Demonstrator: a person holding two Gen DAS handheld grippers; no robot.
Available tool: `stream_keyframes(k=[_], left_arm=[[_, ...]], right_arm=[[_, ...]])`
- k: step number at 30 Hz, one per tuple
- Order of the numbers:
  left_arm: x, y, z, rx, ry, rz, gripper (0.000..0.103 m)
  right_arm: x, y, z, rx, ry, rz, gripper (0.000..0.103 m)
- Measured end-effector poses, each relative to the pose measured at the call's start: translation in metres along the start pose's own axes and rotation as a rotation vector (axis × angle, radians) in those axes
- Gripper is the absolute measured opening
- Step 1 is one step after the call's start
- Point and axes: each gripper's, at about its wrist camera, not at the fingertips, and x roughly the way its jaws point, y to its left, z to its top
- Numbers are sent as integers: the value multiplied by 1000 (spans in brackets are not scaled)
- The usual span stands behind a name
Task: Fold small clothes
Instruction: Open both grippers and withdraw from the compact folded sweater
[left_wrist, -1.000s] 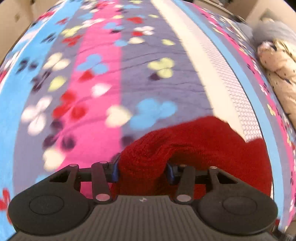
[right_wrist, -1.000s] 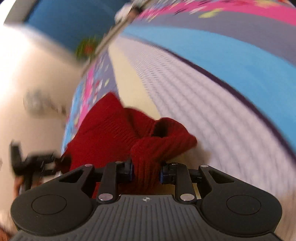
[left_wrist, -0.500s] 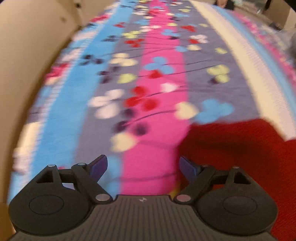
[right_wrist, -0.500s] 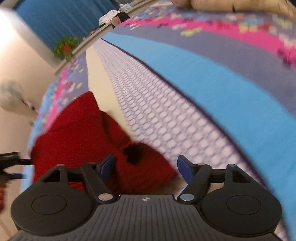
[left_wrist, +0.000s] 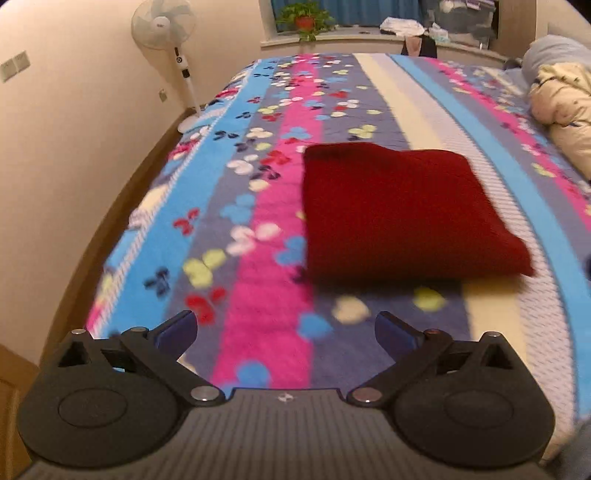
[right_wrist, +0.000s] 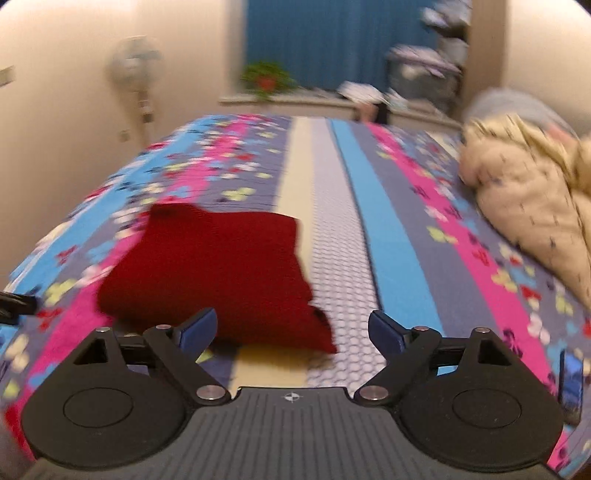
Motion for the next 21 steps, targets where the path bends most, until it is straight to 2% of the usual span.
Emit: stream_keyframes(k=[3, 6, 9, 14, 21], left_arm=[[-22, -7, -20, -30, 9, -29, 102], [-35, -10, -35, -31, -1, -30, 102], [-48, -11, -43, -28, -21, -36, 102], [-59, -13, -45, -25, -37, -63, 102], [-65, -16, -44, -9, -52, -69, 102]], right_arm=[[-29, 10, -7, 6, -36, -10, 91], [-47, 13, -19, 53, -21, 0, 91], [-61, 19, -32, 33, -18, -3, 91], [-75, 26, -42, 9, -27, -1, 91], [-78, 28, -40, -3, -37, -3, 91]])
